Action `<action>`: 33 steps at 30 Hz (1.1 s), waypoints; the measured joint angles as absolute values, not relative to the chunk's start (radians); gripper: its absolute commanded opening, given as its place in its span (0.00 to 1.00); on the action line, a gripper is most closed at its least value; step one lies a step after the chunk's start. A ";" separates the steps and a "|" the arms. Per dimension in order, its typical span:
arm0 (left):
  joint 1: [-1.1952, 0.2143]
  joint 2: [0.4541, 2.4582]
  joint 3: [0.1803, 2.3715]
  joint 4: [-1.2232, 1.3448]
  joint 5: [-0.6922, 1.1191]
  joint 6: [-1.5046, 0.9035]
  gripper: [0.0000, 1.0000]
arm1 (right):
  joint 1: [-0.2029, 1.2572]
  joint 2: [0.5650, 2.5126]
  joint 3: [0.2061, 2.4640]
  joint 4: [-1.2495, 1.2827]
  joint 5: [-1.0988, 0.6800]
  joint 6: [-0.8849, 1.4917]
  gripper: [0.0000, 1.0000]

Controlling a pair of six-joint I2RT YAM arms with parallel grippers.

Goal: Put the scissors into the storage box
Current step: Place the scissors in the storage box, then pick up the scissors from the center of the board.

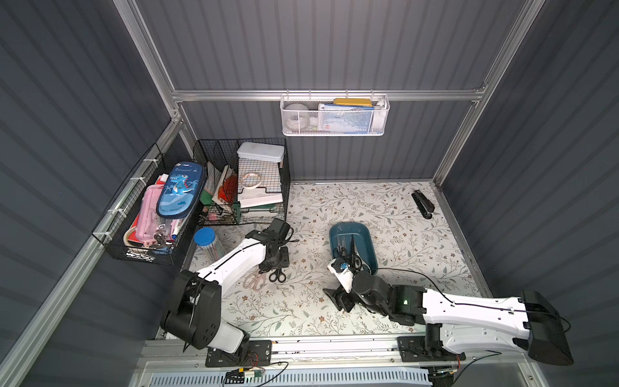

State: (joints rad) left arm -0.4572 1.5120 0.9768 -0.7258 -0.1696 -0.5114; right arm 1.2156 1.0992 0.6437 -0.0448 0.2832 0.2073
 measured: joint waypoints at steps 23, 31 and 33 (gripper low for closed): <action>-0.438 1.618 0.937 -0.707 -0.135 -0.479 0.35 | 1.216 0.935 0.535 -0.076 0.424 0.189 0.77; -0.438 1.628 0.936 -0.699 -0.130 -0.477 0.30 | 1.216 0.928 0.505 -0.083 0.460 0.212 0.77; -0.438 1.633 0.941 -0.701 -0.126 -0.477 0.29 | 1.216 0.918 0.491 -0.083 0.469 0.213 0.77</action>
State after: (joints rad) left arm -0.4377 1.6333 0.9409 -0.7013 -0.1257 -0.4770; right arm 1.2156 0.9184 0.4911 -0.0826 0.4690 0.2134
